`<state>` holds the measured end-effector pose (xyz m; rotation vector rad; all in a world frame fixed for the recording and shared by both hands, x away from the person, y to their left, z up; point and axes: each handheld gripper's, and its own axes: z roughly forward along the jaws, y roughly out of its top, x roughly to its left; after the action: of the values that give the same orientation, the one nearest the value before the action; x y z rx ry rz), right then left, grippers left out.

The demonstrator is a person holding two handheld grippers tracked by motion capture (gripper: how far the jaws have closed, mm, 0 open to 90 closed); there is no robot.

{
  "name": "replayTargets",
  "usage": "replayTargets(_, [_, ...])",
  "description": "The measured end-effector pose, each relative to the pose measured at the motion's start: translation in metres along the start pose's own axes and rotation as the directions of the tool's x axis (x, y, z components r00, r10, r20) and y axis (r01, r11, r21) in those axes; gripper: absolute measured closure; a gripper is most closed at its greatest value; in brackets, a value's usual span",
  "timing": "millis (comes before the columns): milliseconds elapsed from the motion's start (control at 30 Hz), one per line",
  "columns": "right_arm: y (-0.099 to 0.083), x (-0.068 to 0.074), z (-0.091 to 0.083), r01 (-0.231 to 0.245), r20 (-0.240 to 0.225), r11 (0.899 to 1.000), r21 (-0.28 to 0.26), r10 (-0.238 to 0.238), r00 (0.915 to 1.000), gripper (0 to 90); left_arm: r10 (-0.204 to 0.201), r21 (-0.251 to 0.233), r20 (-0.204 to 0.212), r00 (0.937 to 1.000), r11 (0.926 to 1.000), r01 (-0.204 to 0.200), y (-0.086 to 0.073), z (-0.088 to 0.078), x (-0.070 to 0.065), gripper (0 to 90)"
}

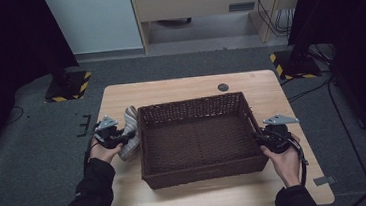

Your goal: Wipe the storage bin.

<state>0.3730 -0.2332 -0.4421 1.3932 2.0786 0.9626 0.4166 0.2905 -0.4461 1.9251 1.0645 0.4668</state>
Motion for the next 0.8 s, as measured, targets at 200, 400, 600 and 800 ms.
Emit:
replayTargets(200, [-0.001, 0.001, -0.001, -0.003, -0.003, 1.000, 0.000, 0.003, 1.0000, 67.0, 0.056, -0.012, 0.025, 0.9981, 0.9984, -0.056, 0.007, -0.012, -0.020, 66.6])
replayTargets(400, [0.000, 0.002, -0.001, -0.011, -0.005, 1.000, 0.003, 0.011, 0.9999, 64.4, 0.030, -0.024, 0.034, 0.9990, 0.9993, -0.029, 0.012, 0.007, -0.011, 67.1])
replayTargets(600, [0.000, 0.001, -0.002, -0.018, -0.009, 1.000, 0.002, 0.018, 0.9998, 60.6, 0.032, -0.012, 0.023, 0.9992, 0.9994, -0.032, 0.006, 0.018, -0.010, 67.2])
replayTargets(800, [0.000, 0.001, -0.003, -0.004, -0.013, 1.000, -0.012, 0.003, 0.9999, 57.4, 0.048, 0.142, 0.037, 0.9982, 0.9885, -0.053, -0.026, 0.038, -0.018, 67.1])
